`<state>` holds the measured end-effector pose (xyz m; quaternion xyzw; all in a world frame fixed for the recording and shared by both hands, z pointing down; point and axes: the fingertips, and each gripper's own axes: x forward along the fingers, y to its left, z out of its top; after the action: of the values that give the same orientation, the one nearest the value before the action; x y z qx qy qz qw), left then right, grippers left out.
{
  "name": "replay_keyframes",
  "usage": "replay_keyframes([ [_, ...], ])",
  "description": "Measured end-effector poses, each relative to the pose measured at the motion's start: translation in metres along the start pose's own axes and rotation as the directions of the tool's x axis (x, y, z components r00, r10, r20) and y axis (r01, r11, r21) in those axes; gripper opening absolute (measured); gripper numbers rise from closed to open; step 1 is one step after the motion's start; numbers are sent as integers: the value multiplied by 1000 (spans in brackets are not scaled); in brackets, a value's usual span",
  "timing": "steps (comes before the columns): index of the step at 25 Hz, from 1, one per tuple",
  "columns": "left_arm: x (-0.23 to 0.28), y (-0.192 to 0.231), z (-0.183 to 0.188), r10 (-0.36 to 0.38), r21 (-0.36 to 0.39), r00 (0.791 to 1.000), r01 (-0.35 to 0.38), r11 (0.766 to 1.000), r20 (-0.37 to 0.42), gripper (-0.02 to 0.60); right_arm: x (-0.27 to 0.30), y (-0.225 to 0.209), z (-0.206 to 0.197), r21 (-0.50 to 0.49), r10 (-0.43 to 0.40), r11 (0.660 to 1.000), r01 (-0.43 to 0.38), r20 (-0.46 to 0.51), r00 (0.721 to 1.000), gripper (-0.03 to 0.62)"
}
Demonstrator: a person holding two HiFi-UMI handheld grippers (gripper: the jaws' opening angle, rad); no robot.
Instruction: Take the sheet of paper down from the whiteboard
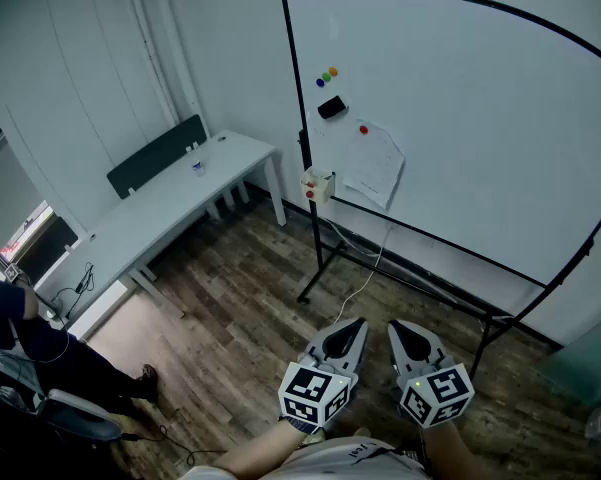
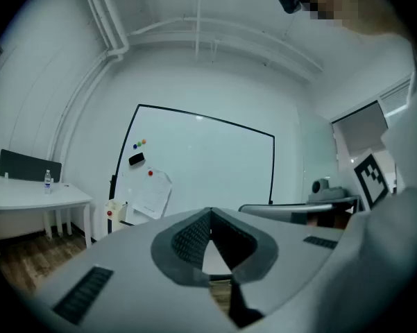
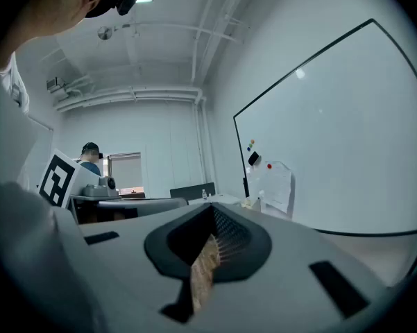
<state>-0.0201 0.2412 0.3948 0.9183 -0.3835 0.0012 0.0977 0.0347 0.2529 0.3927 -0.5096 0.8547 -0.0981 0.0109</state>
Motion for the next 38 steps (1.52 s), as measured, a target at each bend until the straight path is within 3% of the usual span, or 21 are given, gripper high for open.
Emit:
replay_keyframes([
  [9, 10, -11, 0, -8, 4, 1000, 8, 1000, 0, 12, -4, -9, 1, 2, 3, 1000, -3, -2, 1000, 12],
  [14, 12, -12, -5, -7, 4, 1000, 7, 1000, -10, 13, -3, -5, -2, 41, 52, 998, -52, -4, 999, 14],
  [28, 36, -27, -10, 48, 45, 999, -47, 998, -25, 14, -20, -38, 4, 28, 72, 997, -73, 37, 997, 14],
  [38, 74, -3, -6, 66, 48, 997, -65, 997, -26, 14, 5, -75, 9, 18, 43, 999, -43, 23, 999, 14],
])
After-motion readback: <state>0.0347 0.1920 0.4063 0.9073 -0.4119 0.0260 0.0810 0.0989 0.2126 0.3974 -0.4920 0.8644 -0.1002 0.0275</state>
